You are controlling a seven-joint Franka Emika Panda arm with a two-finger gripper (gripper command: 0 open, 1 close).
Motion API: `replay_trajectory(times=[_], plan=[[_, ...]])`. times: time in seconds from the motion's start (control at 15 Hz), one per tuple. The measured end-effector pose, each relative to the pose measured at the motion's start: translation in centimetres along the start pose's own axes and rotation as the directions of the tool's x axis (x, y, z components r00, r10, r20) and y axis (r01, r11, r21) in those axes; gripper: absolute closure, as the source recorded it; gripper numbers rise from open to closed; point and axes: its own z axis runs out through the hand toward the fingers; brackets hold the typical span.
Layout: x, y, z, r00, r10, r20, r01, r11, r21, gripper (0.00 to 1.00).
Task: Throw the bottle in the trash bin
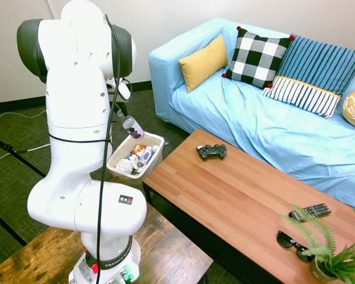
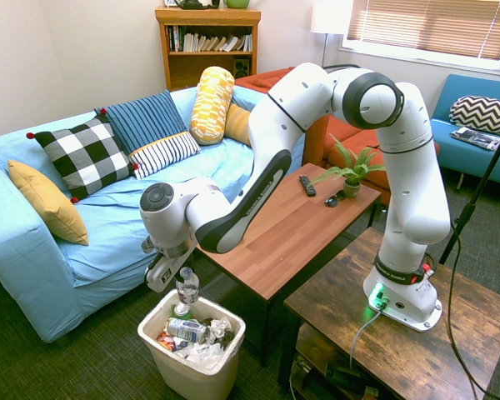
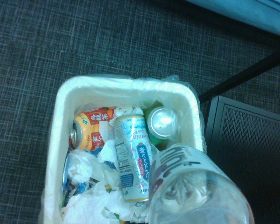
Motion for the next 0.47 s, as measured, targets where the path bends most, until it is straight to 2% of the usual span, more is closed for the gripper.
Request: replay_trajectory(times=[0.47], plan=[[2.0,0.0,0.9,1.0,0.016,0.023,-0.015,1.0,-0.023,0.0]])
